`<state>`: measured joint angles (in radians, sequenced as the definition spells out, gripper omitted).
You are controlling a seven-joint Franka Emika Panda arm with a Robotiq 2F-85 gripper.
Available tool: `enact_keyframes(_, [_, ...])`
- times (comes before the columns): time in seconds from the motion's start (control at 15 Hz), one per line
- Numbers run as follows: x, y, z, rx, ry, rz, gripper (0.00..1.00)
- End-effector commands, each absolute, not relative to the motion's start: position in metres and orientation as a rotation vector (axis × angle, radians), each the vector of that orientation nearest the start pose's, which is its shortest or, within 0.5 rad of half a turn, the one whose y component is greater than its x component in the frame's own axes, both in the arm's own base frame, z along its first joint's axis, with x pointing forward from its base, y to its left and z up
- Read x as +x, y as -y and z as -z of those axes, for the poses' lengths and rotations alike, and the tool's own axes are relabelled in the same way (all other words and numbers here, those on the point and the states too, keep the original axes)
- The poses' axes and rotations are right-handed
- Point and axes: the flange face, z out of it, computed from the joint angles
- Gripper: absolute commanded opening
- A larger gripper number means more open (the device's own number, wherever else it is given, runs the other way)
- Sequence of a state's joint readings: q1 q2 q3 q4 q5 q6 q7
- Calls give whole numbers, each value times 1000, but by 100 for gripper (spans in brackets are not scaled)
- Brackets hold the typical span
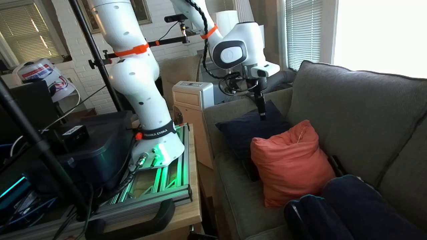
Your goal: Move the orange pillow to the right
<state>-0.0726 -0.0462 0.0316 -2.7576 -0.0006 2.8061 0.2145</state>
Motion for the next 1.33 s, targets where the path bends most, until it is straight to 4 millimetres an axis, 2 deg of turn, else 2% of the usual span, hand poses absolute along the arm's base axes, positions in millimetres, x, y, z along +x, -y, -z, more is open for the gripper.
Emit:
enact_keyframes(0.0, [401, 12, -220, -3091, -197, 157, 100])
enact_keyframes(0.2, [403, 0, -207, -3041, -71, 136, 100])
enact_keyframes(0.53, [399, 2, -177, -3035, 46, 82, 100])
enact_keyframes(1.07, [394, -6, -140, -3041, 357, 211, 100])
enact_keyframes(1.27, [384, 4, -119, -3100, 408, 255, 100])
